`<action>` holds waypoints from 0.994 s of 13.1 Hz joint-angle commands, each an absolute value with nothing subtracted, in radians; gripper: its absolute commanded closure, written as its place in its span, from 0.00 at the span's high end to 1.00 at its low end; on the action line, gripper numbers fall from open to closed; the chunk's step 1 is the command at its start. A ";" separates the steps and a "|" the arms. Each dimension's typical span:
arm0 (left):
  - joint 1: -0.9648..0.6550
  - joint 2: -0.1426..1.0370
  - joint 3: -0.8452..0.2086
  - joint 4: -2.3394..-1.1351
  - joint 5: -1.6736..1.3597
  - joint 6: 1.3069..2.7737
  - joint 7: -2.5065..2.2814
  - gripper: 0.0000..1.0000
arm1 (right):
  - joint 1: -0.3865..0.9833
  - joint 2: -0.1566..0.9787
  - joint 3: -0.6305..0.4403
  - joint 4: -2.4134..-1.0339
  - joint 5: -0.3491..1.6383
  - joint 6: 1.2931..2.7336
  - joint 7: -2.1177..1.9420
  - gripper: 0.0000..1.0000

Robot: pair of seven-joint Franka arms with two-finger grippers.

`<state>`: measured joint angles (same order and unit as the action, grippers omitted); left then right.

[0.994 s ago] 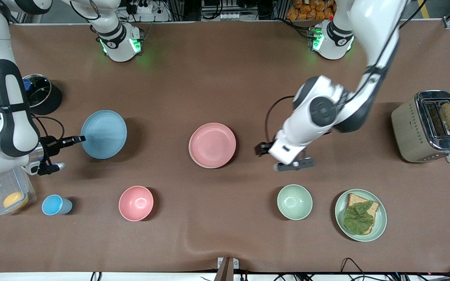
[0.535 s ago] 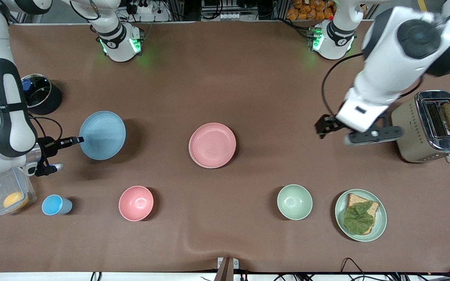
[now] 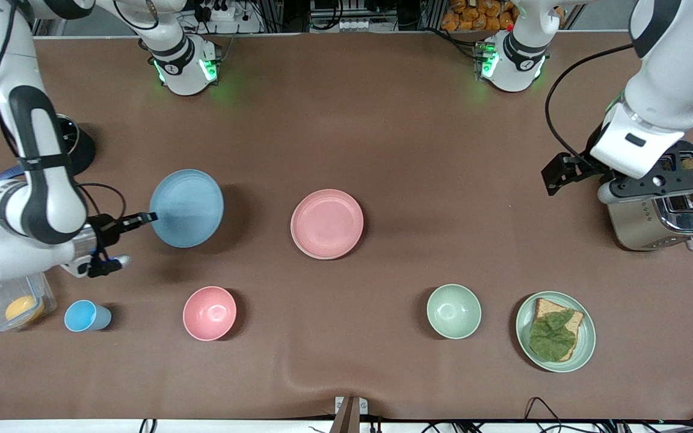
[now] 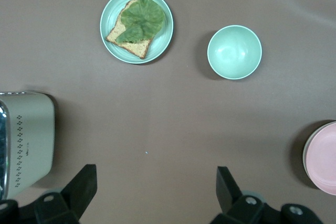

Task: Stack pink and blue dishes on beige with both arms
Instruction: 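Carry the blue plate with the right gripper and lower it onto the pink plate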

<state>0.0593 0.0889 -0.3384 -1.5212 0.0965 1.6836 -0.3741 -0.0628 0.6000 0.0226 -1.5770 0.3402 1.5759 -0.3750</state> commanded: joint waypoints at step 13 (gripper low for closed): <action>0.014 0.040 -0.129 -1.499 -0.029 1.580 -0.153 1.00 | 0.379 0.676 0.025 -1.697 0.691 2.121 -0.166 0.00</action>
